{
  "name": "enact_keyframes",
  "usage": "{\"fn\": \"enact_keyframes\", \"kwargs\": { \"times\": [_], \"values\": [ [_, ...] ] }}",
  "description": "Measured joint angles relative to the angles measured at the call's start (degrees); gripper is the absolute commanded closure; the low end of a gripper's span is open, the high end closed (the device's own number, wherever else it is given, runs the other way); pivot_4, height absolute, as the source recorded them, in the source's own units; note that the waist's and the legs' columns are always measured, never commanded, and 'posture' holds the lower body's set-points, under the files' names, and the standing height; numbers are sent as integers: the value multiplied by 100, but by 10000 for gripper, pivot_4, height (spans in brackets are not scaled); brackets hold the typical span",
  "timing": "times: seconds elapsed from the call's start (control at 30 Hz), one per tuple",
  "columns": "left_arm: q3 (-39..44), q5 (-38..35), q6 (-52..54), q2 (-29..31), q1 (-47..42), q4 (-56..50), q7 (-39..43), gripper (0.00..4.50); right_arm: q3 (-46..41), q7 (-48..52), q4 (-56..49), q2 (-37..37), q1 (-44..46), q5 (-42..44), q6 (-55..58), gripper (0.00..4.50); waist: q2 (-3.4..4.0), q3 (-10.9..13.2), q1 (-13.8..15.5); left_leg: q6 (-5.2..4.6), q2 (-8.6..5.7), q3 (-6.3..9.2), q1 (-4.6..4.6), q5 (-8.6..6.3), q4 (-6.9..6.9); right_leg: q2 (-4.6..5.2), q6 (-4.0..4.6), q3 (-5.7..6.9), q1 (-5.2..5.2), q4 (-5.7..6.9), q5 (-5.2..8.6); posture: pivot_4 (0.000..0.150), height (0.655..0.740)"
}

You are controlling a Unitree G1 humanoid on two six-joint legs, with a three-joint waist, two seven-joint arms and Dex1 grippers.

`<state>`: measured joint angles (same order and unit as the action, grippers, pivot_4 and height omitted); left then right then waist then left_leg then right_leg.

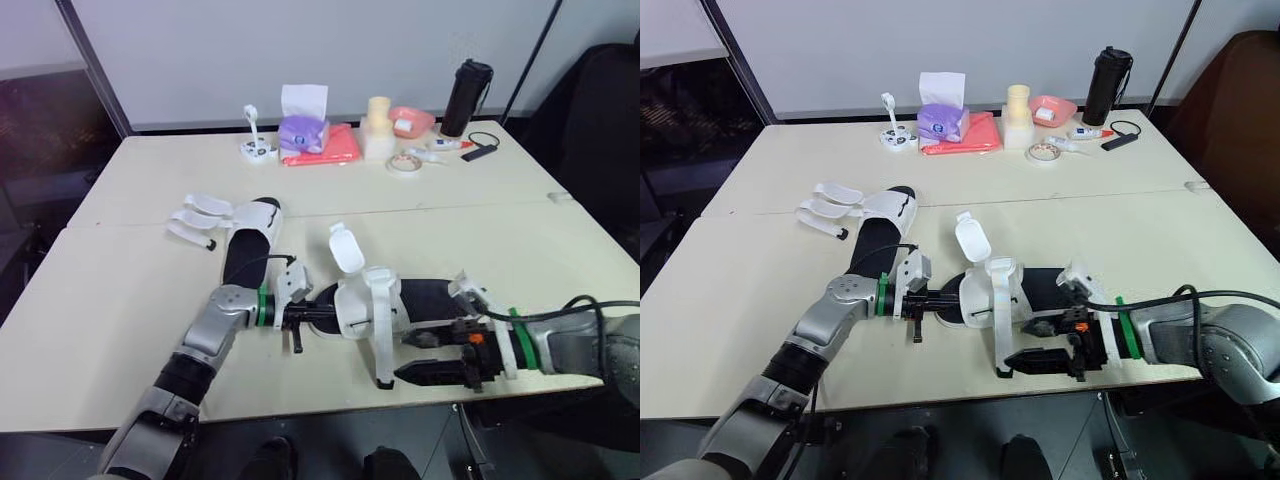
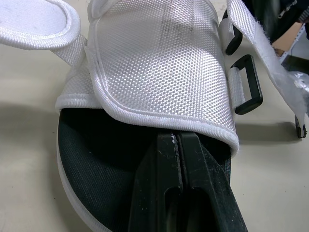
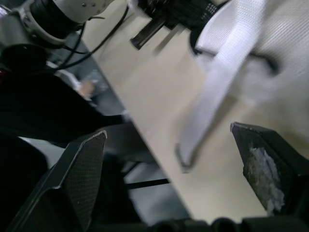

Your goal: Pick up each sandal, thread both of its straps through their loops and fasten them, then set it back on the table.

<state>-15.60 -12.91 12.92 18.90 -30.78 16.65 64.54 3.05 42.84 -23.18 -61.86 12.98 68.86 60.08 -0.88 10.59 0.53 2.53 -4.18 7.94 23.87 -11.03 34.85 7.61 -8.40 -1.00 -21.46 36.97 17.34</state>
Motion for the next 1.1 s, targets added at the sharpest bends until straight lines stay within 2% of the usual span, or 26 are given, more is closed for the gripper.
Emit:
{"fn": "enact_keyframes", "kwargs": {
  "times": [0.27,0.43,0.53,0.77,0.8,1.1],
  "values": [
    [-29,0,-3,15,44,-82,-66,45000,-65,-1082,508,1165,350,230,755,243,0,0,0,-1,-5,-3,5,0,7,-6,-2,3,-1,2,-1,1500,7400],
    [-52,18,-29,53,113,-201,-79,45000,-74,-1285,715,1564,549,136,934,243,1,0,6,-4,-9,-1,8,-2,6,-5,-5,5,-3,2,-2,1500,7400],
    [-55,20,-13,56,118,-216,-92,45000,-73,-1273,781,1603,553,57,1040,7582,1,0,6,-4,-12,-1,8,-2,7,-5,-6,5,-3,2,-3,1500,7400],
    [-49,20,15,69,120,-235,-103,45000,-121,-1084,779,1666,541,-6,1269,43227,1,0,5,-4,-13,-1,8,-3,7,-6,-6,6,-3,2,-3,1500,7400],
    [-49,20,15,69,120,-235,-103,45000,-121,-1076,779,1693,541,-14,1289,44230,1,0,5,-4,-13,-1,8,-3,7,-6,-6,6,-3,2,-3,1500,7400],
    [-37,18,23,69,118,-231,-125,45000,-238,-860,703,1611,808,-49,1503,44230,2,0,6,-4,-13,-1,10,-3,8,-5,-7,6,-4,2,-3,1500,7400]
  ]
}}
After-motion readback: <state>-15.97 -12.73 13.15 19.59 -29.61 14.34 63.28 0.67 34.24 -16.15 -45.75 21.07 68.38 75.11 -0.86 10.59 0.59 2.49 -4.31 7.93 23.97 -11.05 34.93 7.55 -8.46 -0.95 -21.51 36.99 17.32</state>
